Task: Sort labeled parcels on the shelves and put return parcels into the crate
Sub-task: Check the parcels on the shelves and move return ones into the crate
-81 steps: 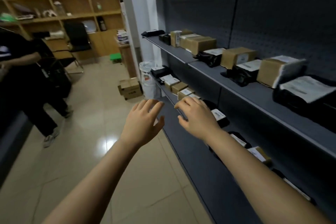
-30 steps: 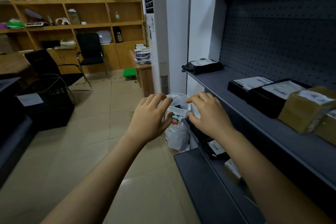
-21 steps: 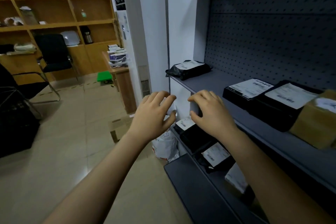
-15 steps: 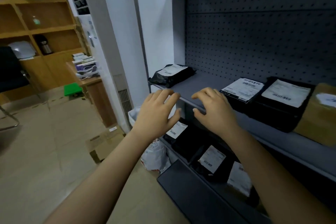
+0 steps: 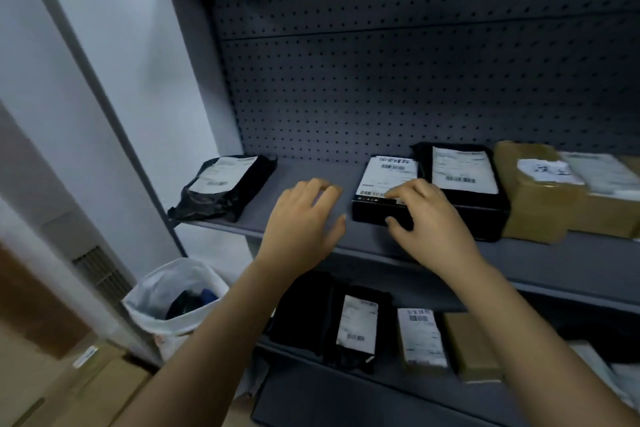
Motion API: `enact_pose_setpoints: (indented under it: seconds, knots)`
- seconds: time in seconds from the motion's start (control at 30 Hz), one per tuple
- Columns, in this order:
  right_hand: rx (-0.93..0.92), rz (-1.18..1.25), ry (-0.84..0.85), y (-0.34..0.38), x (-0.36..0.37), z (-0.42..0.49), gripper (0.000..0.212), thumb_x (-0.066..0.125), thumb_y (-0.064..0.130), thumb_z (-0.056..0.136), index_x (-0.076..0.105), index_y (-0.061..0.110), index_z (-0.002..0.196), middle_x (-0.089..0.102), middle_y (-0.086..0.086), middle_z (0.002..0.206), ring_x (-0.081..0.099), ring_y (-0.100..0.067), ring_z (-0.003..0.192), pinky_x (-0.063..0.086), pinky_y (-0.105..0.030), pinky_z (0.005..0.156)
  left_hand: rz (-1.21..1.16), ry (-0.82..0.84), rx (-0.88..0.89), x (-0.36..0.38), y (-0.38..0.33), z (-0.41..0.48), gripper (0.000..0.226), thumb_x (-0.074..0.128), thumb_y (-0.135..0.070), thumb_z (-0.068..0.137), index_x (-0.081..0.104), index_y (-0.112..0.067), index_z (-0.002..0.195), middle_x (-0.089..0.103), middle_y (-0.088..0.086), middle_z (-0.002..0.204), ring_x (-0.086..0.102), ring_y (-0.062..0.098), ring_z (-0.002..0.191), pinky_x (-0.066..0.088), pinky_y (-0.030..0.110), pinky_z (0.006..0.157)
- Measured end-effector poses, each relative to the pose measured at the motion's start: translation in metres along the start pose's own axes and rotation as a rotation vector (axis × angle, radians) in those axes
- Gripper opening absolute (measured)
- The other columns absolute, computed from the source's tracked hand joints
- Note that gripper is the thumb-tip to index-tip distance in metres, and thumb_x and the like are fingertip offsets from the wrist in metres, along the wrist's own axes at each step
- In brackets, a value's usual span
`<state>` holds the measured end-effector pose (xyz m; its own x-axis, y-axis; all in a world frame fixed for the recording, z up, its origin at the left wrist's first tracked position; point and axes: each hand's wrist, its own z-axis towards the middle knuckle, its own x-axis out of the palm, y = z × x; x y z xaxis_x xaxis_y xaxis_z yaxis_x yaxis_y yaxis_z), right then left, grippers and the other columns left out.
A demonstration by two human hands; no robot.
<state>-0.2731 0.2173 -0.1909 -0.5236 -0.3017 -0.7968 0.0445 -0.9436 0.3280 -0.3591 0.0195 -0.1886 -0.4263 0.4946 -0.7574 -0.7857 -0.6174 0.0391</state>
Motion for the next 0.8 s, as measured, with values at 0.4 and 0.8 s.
enact_pose_setpoints:
  seconds: [0.4, 0.8]
  knots:
    - [0.091, -0.100, -0.110, -0.019, 0.018, 0.014, 0.027, 0.071, 0.015, 0.081, 0.064, 0.009, 0.106, 0.060, -0.007, 0.100, 0.055, -0.028, 0.098, 0.048, -0.035, 0.083, -0.285, 0.104, -0.086, 0.064, 0.014, 0.046, 0.045, 0.047, -0.044, 0.092, 0.058, -0.015, 0.124, 0.062, 0.003, 0.113, 0.059, 0.024, 0.098, 0.049, 0.036, 0.078]
    - [0.224, -0.438, -0.024, -0.004, 0.043, 0.019, 0.039, 0.055, 0.043, 0.084, 0.064, 0.013, 0.108, 0.066, -0.006, 0.074, 0.053, -0.032, 0.099, 0.027, -0.039, 0.100, -0.537, 0.356, -0.131, 0.083, 0.036, 0.055, 0.049, 0.045, -0.050, 0.097, 0.050, -0.025, 0.139, 0.055, -0.004, 0.138, 0.054, 0.016, 0.122, 0.045, 0.028, 0.092]
